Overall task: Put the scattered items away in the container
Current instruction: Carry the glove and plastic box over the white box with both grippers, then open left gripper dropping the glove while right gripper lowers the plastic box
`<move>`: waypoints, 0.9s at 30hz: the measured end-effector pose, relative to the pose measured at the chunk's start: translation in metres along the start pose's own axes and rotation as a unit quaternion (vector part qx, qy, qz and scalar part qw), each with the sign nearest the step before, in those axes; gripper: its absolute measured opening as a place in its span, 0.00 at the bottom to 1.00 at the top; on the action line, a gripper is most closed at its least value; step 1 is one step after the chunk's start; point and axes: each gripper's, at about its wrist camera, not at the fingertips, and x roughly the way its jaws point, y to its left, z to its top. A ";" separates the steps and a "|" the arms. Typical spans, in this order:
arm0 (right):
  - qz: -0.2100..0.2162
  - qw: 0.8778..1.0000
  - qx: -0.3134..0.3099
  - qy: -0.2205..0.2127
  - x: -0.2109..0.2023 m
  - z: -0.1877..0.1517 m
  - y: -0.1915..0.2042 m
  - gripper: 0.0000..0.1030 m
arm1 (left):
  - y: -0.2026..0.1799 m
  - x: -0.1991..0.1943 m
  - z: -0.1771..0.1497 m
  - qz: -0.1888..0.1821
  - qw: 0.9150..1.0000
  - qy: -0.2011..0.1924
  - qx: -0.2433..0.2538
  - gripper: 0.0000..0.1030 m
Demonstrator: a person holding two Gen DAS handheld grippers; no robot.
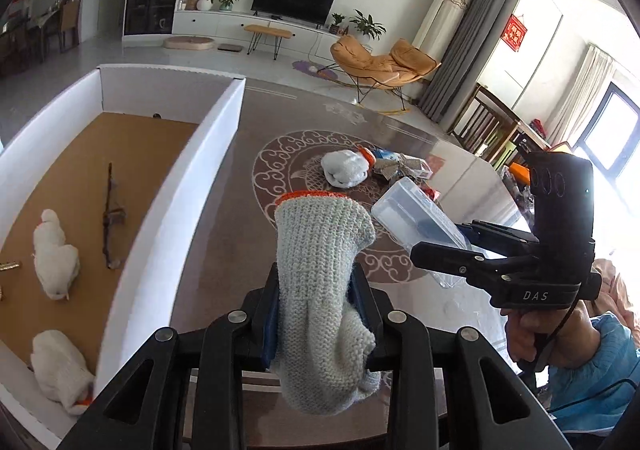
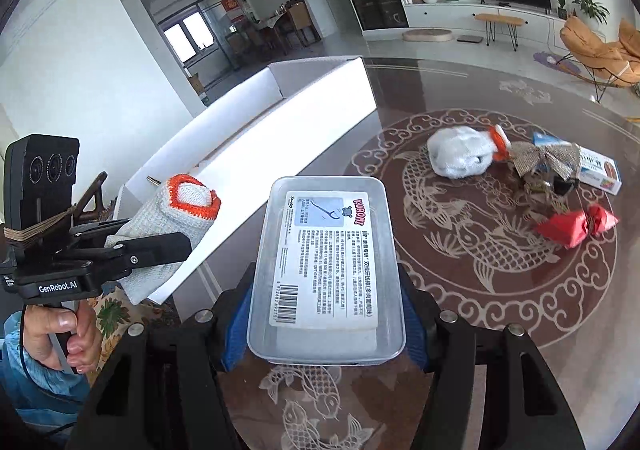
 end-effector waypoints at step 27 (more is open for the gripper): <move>-0.083 0.981 -0.100 0.143 0.284 0.181 0.135 0.63 | 0.274 0.116 0.091 0.169 0.950 0.081 -0.250 0.85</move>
